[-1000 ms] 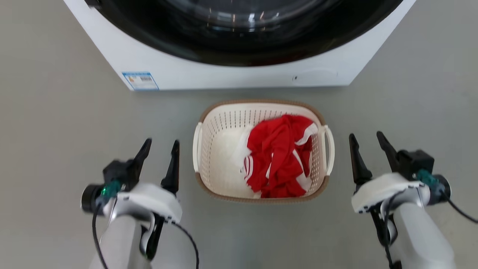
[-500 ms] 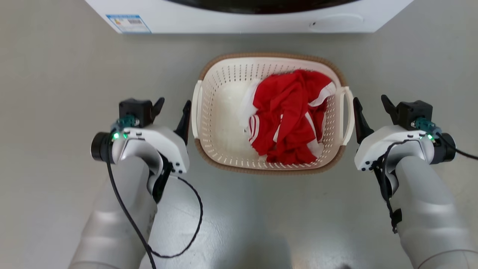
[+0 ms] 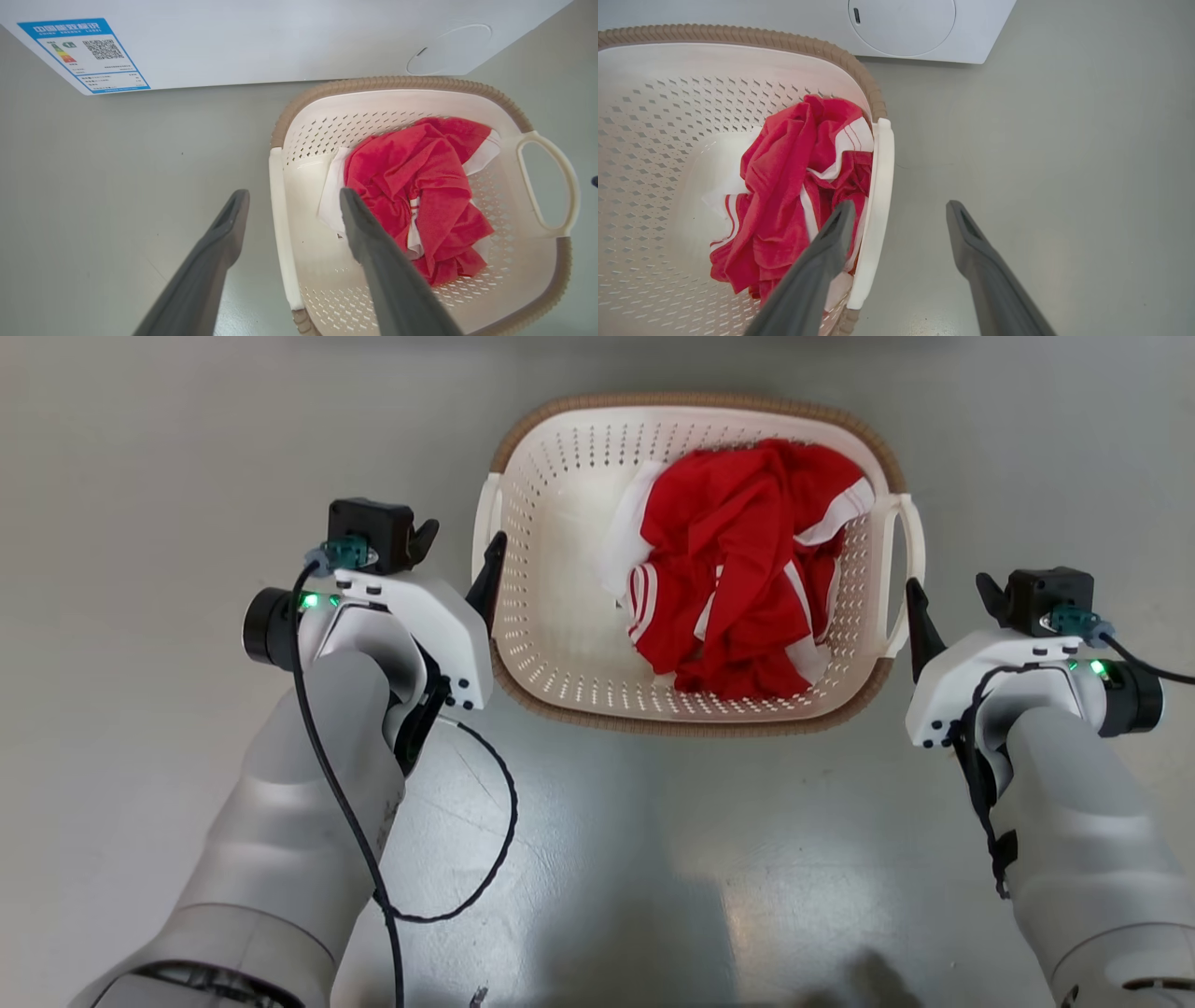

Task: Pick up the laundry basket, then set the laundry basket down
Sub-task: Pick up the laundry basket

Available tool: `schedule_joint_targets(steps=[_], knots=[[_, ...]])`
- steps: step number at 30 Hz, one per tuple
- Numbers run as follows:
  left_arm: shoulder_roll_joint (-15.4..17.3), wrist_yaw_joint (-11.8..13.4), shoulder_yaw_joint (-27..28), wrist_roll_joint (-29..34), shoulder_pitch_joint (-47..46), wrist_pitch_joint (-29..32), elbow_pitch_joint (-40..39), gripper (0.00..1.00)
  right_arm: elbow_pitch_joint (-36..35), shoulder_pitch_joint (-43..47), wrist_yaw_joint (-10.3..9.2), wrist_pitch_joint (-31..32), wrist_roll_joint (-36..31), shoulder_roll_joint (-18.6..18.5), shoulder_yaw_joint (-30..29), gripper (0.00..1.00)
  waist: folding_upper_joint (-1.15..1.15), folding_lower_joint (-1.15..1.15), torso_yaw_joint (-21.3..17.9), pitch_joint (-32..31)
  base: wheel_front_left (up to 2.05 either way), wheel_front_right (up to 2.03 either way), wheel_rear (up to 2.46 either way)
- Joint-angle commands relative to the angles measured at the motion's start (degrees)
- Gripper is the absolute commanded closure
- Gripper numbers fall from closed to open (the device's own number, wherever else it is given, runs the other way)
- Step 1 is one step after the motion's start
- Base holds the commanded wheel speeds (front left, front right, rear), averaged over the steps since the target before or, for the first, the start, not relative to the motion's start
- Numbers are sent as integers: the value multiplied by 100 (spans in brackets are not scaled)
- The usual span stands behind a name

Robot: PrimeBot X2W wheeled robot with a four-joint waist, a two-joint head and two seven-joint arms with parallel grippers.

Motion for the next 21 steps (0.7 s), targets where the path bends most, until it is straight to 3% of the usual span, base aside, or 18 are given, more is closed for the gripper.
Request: schedule_joint_targets(steps=[1,12,21], knots=[[133,-12,45,-49,-53,1,-7,0,-14,0,35,-21,-93,49,56,0,0,0,-4,79,0,0,0],[133,31,-346,-340,-424,-52,391,0,347,-313,35,-198,-242,49,-53,0,0,0,-33,412,0,0,0],[133,139,-691,-505,-691,9,536,0,599,-618,35,-290,-98,49,219,0,0,0,-63,746,0,0,0]])
